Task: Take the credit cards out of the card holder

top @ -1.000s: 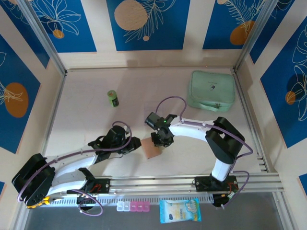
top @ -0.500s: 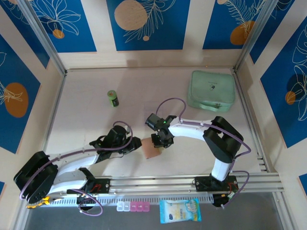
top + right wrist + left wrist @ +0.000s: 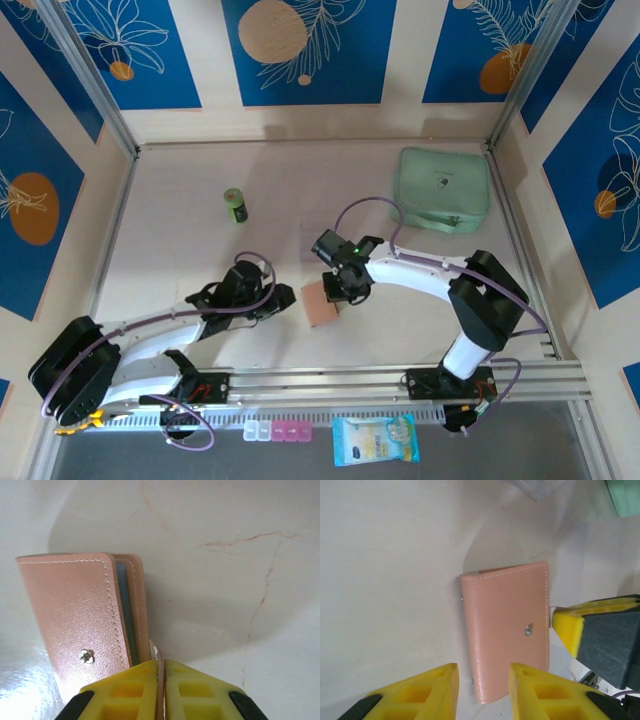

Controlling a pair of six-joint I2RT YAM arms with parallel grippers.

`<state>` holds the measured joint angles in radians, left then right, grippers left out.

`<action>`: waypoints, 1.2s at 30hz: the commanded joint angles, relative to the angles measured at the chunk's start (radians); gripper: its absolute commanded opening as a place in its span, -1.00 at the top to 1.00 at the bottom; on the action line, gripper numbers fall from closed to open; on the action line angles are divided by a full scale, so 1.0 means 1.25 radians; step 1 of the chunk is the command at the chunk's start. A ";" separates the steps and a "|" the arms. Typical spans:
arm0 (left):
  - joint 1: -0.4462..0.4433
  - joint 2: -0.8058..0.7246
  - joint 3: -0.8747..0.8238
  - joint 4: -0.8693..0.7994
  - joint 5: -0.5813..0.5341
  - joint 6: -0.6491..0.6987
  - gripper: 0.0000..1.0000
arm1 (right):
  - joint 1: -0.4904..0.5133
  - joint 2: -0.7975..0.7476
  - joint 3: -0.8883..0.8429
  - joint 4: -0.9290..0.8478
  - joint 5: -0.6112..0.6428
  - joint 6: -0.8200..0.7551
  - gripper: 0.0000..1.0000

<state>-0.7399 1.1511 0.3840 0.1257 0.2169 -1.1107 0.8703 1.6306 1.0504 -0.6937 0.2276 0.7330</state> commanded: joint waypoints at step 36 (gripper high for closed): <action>0.135 -0.093 0.021 -0.145 0.129 0.113 0.39 | 0.093 -0.105 0.035 0.073 -0.007 0.126 0.85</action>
<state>-0.5823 1.0275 0.3740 -0.0387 0.3504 -0.9916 0.9863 1.5394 1.0939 -0.6331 0.2535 0.9035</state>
